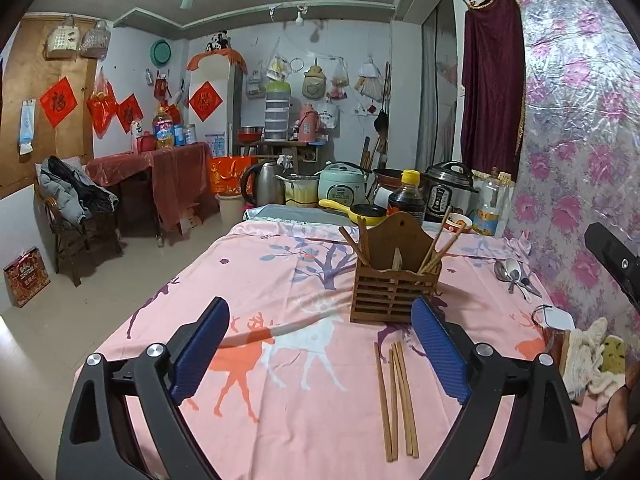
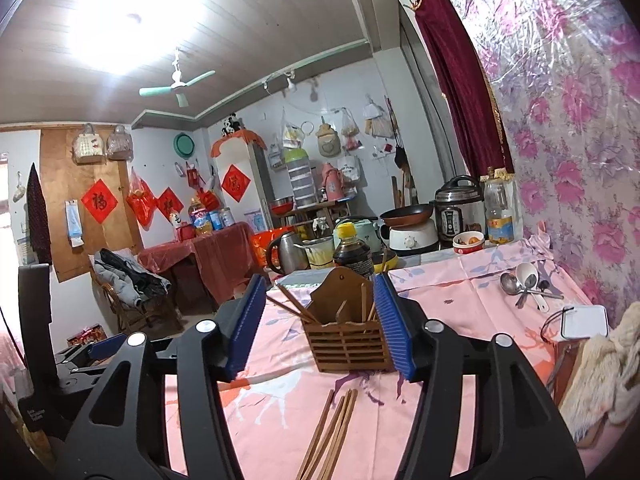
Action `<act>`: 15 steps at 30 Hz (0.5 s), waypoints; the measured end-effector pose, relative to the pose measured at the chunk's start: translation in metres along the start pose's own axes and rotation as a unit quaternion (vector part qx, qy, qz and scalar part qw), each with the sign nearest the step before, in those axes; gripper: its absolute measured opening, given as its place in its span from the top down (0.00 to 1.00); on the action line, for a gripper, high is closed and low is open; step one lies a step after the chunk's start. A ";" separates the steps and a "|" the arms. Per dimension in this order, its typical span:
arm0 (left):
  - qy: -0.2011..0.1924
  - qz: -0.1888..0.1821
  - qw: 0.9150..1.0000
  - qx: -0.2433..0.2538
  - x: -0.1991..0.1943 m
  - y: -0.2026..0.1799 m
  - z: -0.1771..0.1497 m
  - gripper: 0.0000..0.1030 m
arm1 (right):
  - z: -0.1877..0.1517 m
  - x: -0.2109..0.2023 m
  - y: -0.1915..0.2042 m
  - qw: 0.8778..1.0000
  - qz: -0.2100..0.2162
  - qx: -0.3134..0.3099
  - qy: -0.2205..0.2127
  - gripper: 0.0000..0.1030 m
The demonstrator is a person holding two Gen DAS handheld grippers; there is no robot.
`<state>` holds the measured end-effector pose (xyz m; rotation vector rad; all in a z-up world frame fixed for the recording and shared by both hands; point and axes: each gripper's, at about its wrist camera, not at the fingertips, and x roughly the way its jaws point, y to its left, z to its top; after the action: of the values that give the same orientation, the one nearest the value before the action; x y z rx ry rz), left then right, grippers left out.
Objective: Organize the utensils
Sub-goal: 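Move both open tools back down to the remaining chopsticks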
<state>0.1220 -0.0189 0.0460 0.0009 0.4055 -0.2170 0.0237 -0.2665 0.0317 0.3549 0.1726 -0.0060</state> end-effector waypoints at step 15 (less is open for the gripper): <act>-0.035 0.025 0.999 0.008 -0.049 -0.003 -0.027 0.06 | -0.031 -0.039 0.007 1.000 -0.003 -0.017 0.011 0.33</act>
<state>0.0668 -0.0109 0.0400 0.0189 0.3333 -0.1698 -0.0199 -0.2500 0.0121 0.3199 0.1962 -0.0048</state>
